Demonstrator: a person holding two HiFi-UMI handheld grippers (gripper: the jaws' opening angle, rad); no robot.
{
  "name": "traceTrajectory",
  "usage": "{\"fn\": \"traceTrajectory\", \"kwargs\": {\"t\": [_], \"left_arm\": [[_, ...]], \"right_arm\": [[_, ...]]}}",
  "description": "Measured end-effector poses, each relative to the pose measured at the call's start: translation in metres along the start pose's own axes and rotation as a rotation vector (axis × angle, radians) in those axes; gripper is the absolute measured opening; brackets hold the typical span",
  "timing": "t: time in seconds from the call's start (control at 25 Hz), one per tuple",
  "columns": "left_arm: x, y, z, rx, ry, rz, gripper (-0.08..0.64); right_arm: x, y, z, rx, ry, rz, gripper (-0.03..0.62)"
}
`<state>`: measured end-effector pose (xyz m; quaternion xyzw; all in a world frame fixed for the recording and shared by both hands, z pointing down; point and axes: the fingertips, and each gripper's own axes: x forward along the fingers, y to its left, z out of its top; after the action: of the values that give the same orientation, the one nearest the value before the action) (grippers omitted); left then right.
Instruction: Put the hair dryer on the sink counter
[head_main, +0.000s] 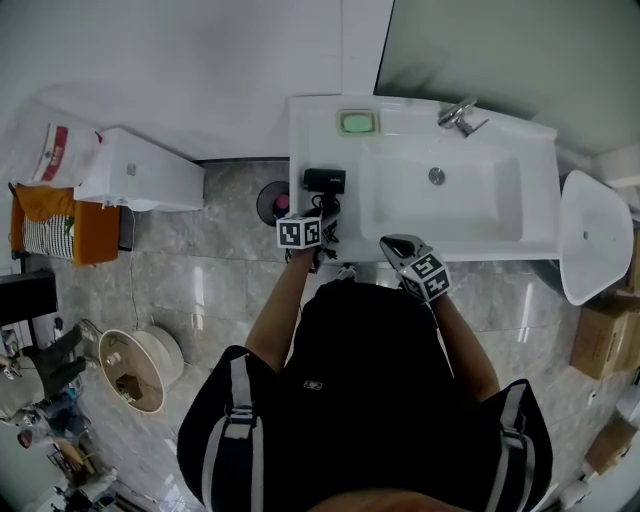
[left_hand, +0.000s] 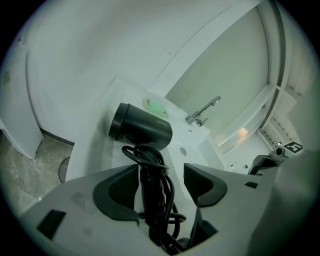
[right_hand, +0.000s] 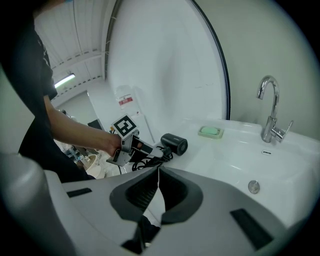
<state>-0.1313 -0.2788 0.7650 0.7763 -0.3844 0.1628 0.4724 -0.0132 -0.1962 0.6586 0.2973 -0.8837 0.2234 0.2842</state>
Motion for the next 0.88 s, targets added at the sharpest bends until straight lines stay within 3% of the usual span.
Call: {"fn": "traceTrajectory", "kwargs": {"t": [0.4, 0.88], "left_arm": [[-0.029, -0.005, 0.007, 0.026, -0.065, -0.005, 0.265], [-0.076, -0.038, 0.017, 0.077, -0.224, -0.117, 0.264]], "right_arm": [[-0.003, 0.004, -0.002, -0.021, 0.01, 0.005, 0.061], [0.0, 0.001, 0.001, -0.026, -0.034, -0.003, 0.061]]}}
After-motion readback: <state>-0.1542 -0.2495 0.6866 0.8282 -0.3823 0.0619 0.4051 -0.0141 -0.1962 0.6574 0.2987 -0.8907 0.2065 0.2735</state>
